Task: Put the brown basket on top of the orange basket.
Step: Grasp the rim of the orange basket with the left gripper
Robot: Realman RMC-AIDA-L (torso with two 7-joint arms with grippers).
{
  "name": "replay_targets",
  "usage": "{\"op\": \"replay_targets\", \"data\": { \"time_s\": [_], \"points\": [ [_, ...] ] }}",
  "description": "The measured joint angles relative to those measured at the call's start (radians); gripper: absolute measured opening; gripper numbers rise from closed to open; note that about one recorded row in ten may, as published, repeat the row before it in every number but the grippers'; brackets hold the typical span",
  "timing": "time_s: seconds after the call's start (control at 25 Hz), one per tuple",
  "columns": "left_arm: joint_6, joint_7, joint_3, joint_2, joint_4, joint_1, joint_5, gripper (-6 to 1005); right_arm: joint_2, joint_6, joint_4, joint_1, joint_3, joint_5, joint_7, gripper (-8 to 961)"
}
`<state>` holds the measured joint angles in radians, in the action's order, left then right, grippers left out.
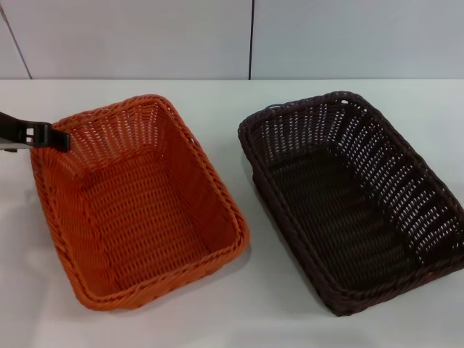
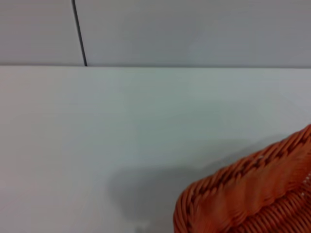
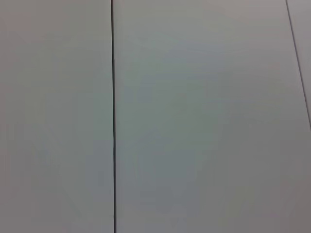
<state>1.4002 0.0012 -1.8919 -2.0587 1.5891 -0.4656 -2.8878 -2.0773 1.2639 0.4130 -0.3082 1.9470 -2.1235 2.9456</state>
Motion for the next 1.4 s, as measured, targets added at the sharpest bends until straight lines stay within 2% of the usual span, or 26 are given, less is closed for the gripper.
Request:
{"op": "replay_targets", "data": {
  "time_s": [0.6,1.04,1.4],
  "points": [
    [0.011,-0.024,0.002,0.002,-0.141,0.001,-0.001,803,0.005,0.000,-0.016,-0.014,-0.002,-0.003,-0.003,826],
    [-0.049,-0.019,0.029,0.001,-0.270,-0.023,-0.002,768,0.004,0.005,-0.017,-0.011,0.007,-0.005,-0.003,826],
    [-0.045,0.011,0.103,-0.001,-0.244,-0.016,0.005,739,0.002,0.007,-0.015,-0.008,0.007,-0.006,-0.004,826]
  ]
}}
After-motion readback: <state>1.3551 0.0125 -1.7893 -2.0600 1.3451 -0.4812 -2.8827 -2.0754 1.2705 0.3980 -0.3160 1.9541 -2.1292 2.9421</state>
